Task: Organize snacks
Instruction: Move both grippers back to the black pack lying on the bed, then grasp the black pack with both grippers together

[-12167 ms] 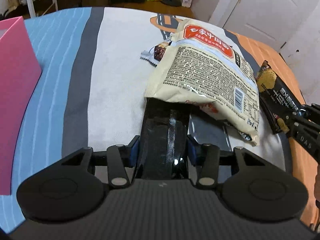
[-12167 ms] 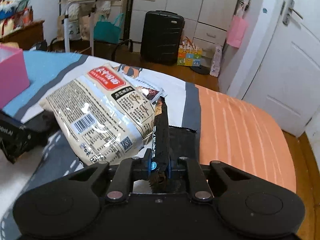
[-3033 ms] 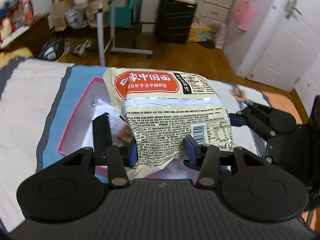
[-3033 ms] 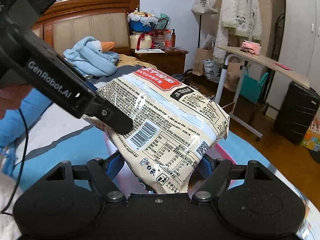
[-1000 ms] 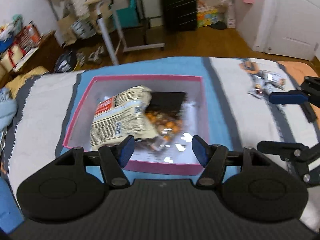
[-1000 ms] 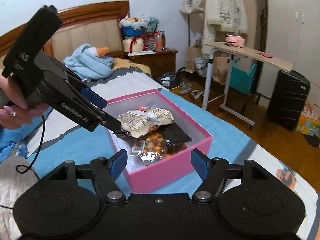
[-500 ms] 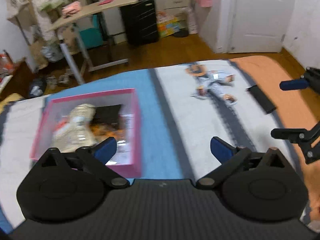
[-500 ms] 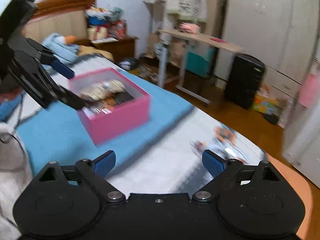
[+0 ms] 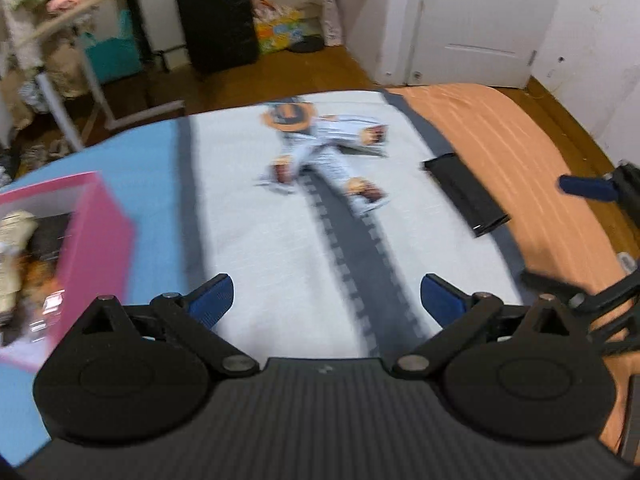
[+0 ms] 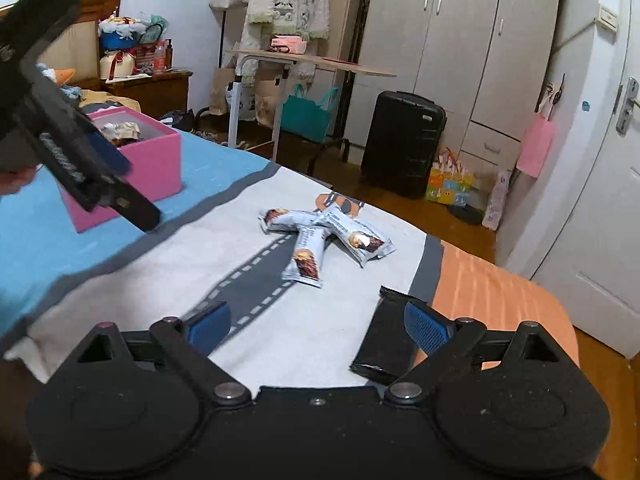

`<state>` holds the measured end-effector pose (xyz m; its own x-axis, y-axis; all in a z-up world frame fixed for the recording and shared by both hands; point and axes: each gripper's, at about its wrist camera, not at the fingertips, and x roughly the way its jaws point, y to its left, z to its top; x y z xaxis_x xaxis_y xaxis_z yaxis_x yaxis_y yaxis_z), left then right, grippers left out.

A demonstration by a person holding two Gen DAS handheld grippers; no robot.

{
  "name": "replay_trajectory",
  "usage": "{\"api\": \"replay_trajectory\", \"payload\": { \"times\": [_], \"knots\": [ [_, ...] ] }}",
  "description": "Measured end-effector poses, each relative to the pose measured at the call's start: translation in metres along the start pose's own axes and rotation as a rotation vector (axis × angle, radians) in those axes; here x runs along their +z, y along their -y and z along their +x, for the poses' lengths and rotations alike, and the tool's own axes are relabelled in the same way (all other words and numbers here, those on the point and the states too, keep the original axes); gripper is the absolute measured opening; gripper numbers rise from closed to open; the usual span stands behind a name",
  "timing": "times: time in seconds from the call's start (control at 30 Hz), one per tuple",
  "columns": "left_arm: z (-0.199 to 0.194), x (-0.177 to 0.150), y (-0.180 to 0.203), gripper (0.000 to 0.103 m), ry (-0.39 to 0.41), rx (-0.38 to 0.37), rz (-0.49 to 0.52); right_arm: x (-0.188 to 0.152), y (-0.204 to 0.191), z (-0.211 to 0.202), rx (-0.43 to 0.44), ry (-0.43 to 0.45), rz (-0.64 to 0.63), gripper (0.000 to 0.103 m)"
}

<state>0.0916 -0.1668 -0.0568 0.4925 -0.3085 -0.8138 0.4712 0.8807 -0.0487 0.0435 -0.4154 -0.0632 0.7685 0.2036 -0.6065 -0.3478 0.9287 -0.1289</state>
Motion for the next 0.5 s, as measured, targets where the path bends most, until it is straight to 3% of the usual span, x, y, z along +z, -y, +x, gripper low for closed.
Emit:
{"api": "replay_trajectory", "payload": {
  "times": [0.1,0.2,0.37,0.5],
  "knots": [
    [0.023,0.009,0.026,0.098,0.041,-0.048,0.027,-0.013,0.016,0.02,-0.007,-0.003,0.065,0.096],
    [0.04,0.015,0.048,0.098,0.057,-0.105,0.035,-0.027,0.026,0.038,-0.02,-0.08,0.075,0.096],
    [0.081,0.024,0.072,0.094,0.041,-0.208,-0.023,-0.045,0.031,0.059,-0.064,-0.101,0.035,0.096],
    [0.121,0.026,0.08,0.084,0.011,-0.237,-0.103,-0.049,0.048,0.083,-0.026,-0.113,0.14,0.095]
  ]
}}
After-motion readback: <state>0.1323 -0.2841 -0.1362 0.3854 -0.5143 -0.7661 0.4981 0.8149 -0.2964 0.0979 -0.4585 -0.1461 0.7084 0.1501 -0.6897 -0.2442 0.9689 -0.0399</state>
